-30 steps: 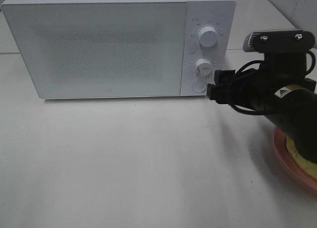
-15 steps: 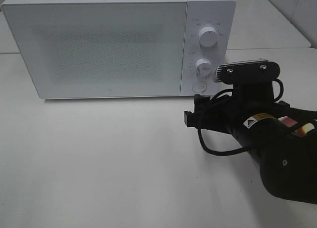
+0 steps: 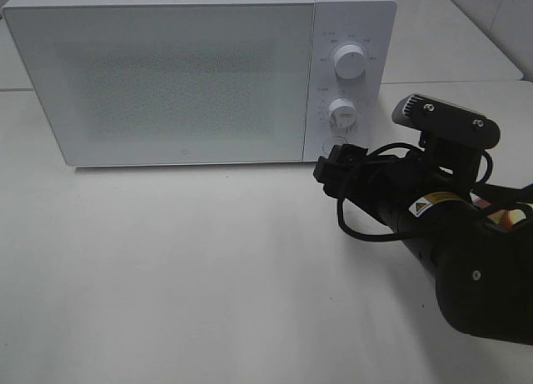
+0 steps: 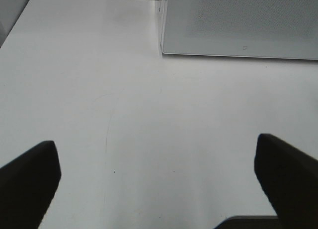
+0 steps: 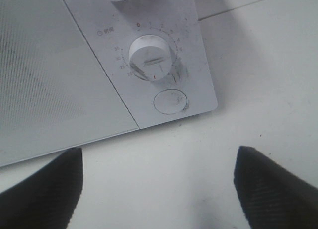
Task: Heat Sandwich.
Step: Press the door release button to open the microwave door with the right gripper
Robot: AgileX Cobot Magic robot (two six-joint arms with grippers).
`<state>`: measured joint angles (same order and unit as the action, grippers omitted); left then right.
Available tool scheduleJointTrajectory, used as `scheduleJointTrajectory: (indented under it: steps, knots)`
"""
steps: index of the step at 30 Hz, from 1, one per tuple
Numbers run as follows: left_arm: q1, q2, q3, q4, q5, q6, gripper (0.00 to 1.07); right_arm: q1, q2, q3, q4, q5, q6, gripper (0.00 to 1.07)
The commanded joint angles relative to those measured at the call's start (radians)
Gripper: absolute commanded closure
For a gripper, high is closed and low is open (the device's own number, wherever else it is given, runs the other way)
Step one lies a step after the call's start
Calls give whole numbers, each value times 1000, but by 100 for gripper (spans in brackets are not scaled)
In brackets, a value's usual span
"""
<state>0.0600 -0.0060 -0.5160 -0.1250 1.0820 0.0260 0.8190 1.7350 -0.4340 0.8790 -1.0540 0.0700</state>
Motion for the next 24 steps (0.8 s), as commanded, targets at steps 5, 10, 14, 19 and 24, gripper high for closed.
scheduleJointTrajectory:
  steps: [5, 10, 14, 19, 24]
  knots:
    - [-8, -16, 2, -3, -10, 2, 7, 2, -1, -4, -4, -1, 398, 32]
    - [-8, -16, 2, -3, -10, 2, 7, 2, -1, -4, -4, 2, 658, 32]
    - [-8, -16, 2, -3, -10, 2, 7, 2, -1, -4, -4, 4, 855, 32]
    - [-8, -16, 2, -3, -10, 2, 7, 2, -1, -4, -4, 34, 1067, 41]
    - [-8, -16, 2, -3, -10, 2, 7, 2, -1, -4, -4, 63, 1164, 73]
